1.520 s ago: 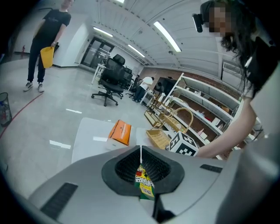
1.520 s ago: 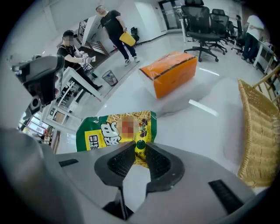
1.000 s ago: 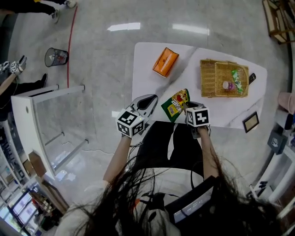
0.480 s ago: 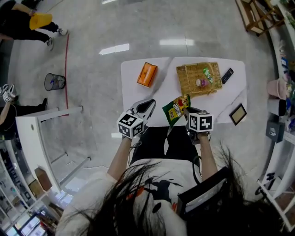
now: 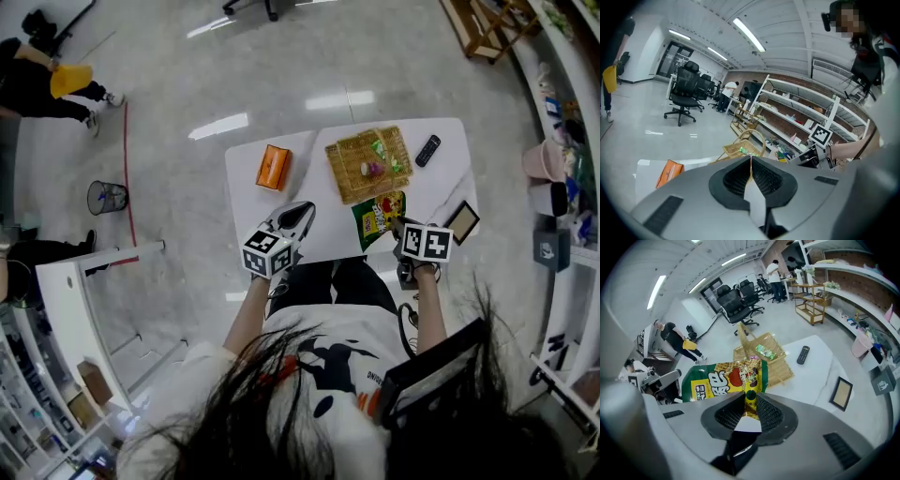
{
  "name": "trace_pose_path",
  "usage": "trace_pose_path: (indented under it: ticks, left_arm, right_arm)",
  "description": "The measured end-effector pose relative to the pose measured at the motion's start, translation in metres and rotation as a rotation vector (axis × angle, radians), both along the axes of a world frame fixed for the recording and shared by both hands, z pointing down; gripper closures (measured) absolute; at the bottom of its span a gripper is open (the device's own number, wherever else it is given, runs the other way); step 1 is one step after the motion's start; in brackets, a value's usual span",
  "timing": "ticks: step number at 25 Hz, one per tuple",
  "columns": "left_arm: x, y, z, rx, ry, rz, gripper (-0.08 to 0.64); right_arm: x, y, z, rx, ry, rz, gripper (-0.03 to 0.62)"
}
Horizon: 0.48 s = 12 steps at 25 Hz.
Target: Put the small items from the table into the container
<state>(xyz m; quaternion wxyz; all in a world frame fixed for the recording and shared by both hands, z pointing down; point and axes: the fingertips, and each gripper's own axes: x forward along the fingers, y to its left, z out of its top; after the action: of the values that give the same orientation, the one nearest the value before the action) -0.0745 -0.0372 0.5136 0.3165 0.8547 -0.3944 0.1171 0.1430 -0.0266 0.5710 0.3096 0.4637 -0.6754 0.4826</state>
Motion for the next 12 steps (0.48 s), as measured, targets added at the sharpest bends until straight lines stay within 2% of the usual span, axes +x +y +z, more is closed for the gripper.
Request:
trace_pose_path:
  ticks: [12]
  left_arm:
    - [0.054, -0.020, -0.015, 0.018, -0.001, -0.034, 0.554]
  right_arm:
    - [0.117, -0.083, -0.011, 0.059, 0.111, 0.129, 0.509]
